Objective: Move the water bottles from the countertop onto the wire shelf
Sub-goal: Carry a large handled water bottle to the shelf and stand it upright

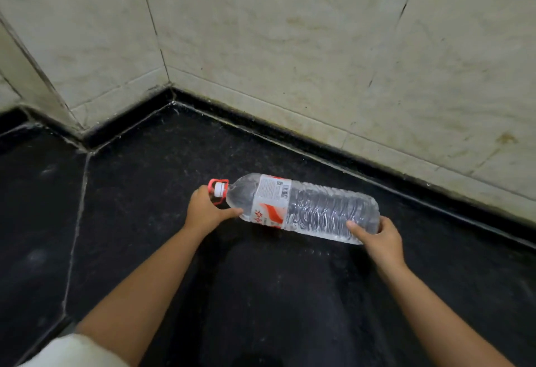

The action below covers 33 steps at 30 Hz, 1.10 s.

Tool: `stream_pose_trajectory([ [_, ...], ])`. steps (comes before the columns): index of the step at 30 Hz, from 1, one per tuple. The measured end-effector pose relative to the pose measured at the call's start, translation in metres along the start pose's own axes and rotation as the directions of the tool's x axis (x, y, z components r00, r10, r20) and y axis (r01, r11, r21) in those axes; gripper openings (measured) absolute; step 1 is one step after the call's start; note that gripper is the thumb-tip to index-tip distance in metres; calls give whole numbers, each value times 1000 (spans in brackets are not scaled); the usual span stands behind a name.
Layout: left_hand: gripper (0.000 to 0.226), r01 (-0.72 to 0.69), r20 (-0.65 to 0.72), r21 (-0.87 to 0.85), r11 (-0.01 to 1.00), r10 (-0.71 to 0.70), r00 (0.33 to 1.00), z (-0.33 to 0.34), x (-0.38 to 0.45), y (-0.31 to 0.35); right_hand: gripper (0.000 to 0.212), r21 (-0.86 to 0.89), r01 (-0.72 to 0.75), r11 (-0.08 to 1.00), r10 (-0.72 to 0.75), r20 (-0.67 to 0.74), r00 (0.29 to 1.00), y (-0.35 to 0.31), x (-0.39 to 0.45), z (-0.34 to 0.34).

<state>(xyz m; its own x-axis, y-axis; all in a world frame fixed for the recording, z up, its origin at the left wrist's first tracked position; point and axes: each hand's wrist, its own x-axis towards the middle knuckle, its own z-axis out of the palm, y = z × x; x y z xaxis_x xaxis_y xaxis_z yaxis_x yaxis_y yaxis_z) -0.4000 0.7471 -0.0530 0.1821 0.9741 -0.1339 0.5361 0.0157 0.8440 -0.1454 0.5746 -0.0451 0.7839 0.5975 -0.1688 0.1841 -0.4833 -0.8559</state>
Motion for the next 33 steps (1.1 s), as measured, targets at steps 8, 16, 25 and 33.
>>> stream_pose_trajectory([
  [8, 62, -48, 26, -94, 994, 51, 998, -3, -6, 1, 54, -24, 88, 996, -88, 17, 996, 11, -13, -4],
  [16, 66, 47, 27, 65, 997, -48, 998, -17, -70, 0, 50, -8, -14, 1000, 14, -3, 1000, 15, -50, -31],
  [25, 60, 151, 27, 137, 979, -156, 987, -23, -85, 2, 35, 45, -141, 989, 146, -121, 982, 10, -62, -29],
  [33, 23, 171, 20, -351, 920, -176, 984, -7, -80, -11, 50, 78, -38, 996, 41, -32, 999, 3, -59, -19],
])
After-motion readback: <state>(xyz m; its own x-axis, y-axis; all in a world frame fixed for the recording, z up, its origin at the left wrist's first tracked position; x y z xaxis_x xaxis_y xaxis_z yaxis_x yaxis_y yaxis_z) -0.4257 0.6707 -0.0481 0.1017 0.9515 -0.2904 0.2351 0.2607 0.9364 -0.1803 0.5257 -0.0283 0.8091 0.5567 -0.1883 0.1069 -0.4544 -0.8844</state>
